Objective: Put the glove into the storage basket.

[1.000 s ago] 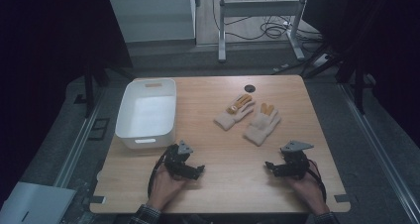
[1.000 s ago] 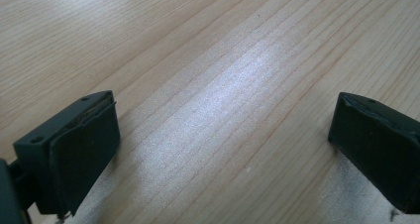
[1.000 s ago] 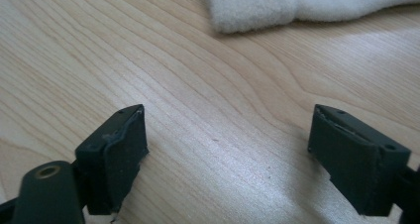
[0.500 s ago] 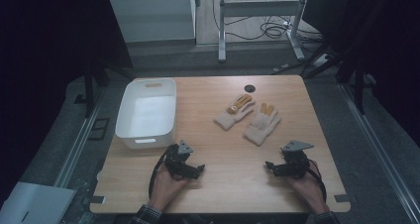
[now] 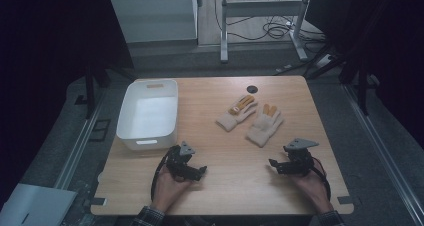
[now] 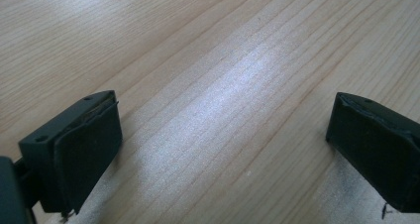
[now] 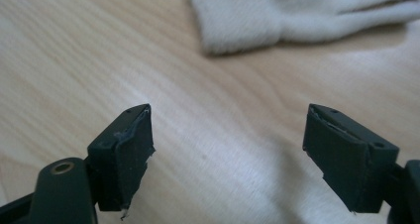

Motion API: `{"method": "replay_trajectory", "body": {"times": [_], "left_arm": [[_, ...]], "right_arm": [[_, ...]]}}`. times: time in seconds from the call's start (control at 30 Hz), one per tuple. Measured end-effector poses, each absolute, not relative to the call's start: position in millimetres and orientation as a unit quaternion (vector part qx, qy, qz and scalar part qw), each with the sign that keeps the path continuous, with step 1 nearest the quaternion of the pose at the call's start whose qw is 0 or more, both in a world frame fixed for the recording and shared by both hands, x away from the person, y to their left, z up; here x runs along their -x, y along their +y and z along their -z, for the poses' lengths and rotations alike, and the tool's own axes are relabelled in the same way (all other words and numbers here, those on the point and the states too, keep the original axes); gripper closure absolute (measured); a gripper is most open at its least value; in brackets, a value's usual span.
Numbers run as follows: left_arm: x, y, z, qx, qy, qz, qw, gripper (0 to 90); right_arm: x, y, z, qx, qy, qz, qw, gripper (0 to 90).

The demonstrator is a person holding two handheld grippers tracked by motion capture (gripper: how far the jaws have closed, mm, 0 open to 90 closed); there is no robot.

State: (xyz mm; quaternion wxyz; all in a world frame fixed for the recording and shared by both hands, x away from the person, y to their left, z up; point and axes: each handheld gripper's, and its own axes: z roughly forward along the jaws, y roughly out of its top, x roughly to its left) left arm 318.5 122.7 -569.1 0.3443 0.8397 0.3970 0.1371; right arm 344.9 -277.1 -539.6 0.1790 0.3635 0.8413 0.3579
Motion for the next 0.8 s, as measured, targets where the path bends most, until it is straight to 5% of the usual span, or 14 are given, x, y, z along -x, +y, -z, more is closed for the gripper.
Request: {"method": "replay_trajectory", "body": {"times": [0.8], "left_arm": [[-318.5,122.8,569.1,-0.839,0.397,-0.138,0.345,1.3]], "right_arm": [[-436.8,-263.0,506.5,-0.374,0.835,-0.362,0.178,43.2]]}}
